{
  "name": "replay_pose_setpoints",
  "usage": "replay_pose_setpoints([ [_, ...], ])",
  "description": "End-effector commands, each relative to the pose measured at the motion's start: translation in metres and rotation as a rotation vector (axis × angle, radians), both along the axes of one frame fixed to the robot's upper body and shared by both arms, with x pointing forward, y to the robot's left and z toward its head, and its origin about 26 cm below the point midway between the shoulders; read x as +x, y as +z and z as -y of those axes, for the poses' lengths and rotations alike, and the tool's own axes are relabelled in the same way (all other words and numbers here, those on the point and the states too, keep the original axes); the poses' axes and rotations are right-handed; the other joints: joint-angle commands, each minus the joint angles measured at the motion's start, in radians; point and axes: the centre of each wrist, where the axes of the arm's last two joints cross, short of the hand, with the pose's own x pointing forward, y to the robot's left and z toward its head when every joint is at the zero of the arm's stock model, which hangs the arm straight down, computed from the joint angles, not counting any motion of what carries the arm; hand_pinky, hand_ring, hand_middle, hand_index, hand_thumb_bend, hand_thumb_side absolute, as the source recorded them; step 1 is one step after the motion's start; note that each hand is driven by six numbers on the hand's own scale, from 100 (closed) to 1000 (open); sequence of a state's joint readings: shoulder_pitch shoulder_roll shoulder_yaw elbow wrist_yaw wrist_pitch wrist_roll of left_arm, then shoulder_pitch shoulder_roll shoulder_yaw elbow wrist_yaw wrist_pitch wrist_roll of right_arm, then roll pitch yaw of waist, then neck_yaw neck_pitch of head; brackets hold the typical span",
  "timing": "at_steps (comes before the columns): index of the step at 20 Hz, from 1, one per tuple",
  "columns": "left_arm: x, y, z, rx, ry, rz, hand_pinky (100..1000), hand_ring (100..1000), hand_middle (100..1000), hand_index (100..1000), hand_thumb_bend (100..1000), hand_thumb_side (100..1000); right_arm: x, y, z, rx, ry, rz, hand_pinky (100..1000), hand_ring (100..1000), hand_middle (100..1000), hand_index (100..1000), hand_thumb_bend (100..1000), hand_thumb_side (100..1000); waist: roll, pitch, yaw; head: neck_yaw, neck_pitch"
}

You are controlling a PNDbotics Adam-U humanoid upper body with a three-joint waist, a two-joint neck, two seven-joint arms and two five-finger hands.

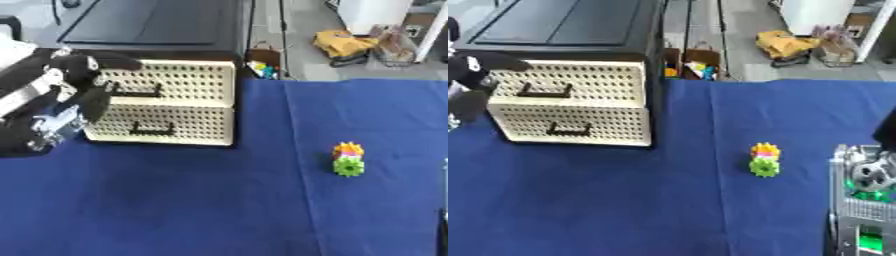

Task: Pick up objects from table and place into drawer.

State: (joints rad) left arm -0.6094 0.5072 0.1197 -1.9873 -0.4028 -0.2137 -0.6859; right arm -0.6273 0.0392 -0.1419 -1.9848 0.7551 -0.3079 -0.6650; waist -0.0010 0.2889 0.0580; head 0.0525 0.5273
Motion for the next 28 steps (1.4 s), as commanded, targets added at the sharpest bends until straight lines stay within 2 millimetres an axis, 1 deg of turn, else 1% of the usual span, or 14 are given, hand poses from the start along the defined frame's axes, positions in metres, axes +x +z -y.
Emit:
replay_pose_setpoints([
  [1,-0.008,0.020,-0.005,0.079,0.146,0.072,100,100,100,939,100,885,-0.003,0.005,0.001,-0.011,-0.002,0.021,650,530,505,776,100,1000,0.007,-0.026,0.003,-0.005,0.006],
  [3,-0.010,0.025,-0.004,0.119,0.232,0.090,100,100,100,897,100,775,-0.003,0.005,0.001,-0.014,0.001,0.019,650,530,505,776,100,1000,0.009,-0.027,0.002,-0.006,0.007],
  [5,-0.011,0.029,-0.004,0.143,0.314,0.109,100,100,100,873,100,736,-0.004,0.004,0.000,-0.017,0.004,0.017,651,530,505,776,100,1000,0.011,-0.028,0.000,-0.004,0.009],
  [7,-0.011,0.030,-0.002,0.159,0.366,0.118,100,100,100,847,100,766,-0.004,0.004,0.000,-0.020,0.008,0.014,651,530,504,774,100,1000,0.012,-0.028,-0.003,-0.002,0.010],
  [8,-0.011,0.029,-0.001,0.180,0.385,0.110,100,100,100,839,134,872,-0.004,0.004,0.000,-0.021,0.010,0.013,651,530,503,773,100,1000,0.013,-0.028,-0.005,0.000,0.010],
  [10,-0.011,0.027,0.001,0.234,0.417,0.092,100,100,100,857,288,954,-0.004,0.004,0.000,-0.024,0.013,0.012,651,530,503,773,100,1000,0.015,-0.028,-0.009,0.003,0.011],
  [11,-0.011,0.027,0.002,0.268,0.436,0.084,100,100,100,867,324,968,-0.004,0.004,0.000,-0.025,0.015,0.011,651,530,502,773,100,1000,0.015,-0.028,-0.011,0.005,0.012],
  [13,-0.011,0.025,0.002,0.334,0.475,0.071,100,100,100,872,336,968,-0.004,0.004,0.000,-0.028,0.017,0.010,651,530,502,772,100,1000,0.017,-0.028,-0.014,0.008,0.013],
  [14,-0.011,0.024,0.002,0.375,0.495,0.064,100,100,100,886,341,932,-0.004,0.004,-0.001,-0.029,0.019,0.009,651,530,501,771,100,1000,0.018,-0.028,-0.015,0.010,0.013],
  [15,-0.011,0.023,0.003,0.429,0.517,0.057,100,100,105,883,327,904,-0.004,0.004,-0.001,-0.030,0.021,0.008,651,530,500,770,100,1000,0.019,-0.028,-0.018,0.012,0.013],
  [17,-0.011,0.022,0.005,0.512,0.540,0.051,100,100,122,888,255,817,-0.004,0.004,-0.001,-0.031,0.026,0.007,651,529,500,770,100,1000,0.020,-0.029,-0.021,0.015,0.013],
  [19,-0.011,0.021,0.008,0.581,0.546,0.047,100,100,169,910,225,759,-0.004,0.003,-0.001,-0.031,0.029,0.007,651,529,500,769,100,1000,0.021,-0.030,-0.025,0.018,0.013],
  [23,-0.010,0.019,0.011,0.693,0.557,0.028,100,100,220,931,269,755,-0.004,0.003,-0.002,-0.032,0.034,0.005,651,529,498,768,100,1000,0.022,-0.030,-0.028,0.021,0.012],
  [28,-0.010,0.015,0.010,0.753,0.624,0.010,100,100,219,945,364,785,-0.004,0.002,-0.001,-0.031,0.037,0.003,652,528,496,766,100,1000,0.024,-0.029,-0.028,0.023,0.008],
])
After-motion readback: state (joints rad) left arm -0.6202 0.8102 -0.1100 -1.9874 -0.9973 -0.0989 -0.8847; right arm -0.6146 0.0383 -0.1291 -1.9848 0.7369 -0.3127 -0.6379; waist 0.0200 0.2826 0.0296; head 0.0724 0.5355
